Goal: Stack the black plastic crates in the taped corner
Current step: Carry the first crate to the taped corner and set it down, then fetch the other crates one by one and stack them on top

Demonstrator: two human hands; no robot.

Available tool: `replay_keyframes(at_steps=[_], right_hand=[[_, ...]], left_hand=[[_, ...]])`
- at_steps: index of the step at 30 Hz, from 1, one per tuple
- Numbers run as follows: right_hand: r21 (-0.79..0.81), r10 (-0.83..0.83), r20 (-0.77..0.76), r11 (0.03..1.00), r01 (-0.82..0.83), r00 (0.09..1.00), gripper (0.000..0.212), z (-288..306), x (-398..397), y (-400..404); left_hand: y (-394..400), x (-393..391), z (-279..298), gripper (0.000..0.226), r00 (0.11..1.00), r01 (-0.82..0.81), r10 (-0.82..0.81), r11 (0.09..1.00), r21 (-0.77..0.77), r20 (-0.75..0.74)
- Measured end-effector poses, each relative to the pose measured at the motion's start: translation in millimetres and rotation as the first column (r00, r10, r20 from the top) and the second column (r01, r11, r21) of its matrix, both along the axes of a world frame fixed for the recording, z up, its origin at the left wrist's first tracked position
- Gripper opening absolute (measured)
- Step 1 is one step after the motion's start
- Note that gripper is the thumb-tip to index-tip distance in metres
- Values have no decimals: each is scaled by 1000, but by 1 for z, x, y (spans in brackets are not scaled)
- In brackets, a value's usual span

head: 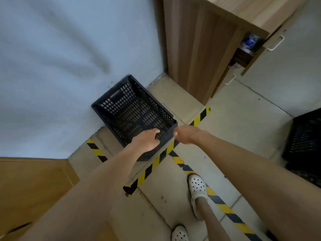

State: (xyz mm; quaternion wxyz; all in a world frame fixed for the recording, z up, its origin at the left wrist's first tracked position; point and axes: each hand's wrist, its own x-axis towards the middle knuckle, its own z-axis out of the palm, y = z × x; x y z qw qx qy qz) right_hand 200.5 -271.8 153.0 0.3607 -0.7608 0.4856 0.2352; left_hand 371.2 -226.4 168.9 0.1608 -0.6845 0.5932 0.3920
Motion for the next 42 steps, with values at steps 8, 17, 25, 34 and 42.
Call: replay_keyframes(at_steps=[8, 17, 25, 34, 42], right_hand=[[81, -168, -89, 981, 176, 982, 28, -3, -106, 131], [0, -522, -115, 851, 525, 845, 35, -1, -277, 225], [38, -707, -174, 691, 722, 686, 34, -15, -407, 332], [48, -812, -204, 549, 834, 546, 28, -21, -546, 402], [-30, -904, -189, 397, 917, 385, 29, -36, -677, 444]], left_hand=[[66, -93, 18, 49, 950, 311, -311, 950, 24, 10], [106, -262, 4, 50, 800, 599, -599, 797, 76, -21], [159, -417, -4, 50, 614, 788, -790, 612, 68, 6], [204, -562, -1, 51, 490, 863, -871, 489, 124, 25], [242, -703, -31, 50, 562, 825, -827, 556, 106, -35]])
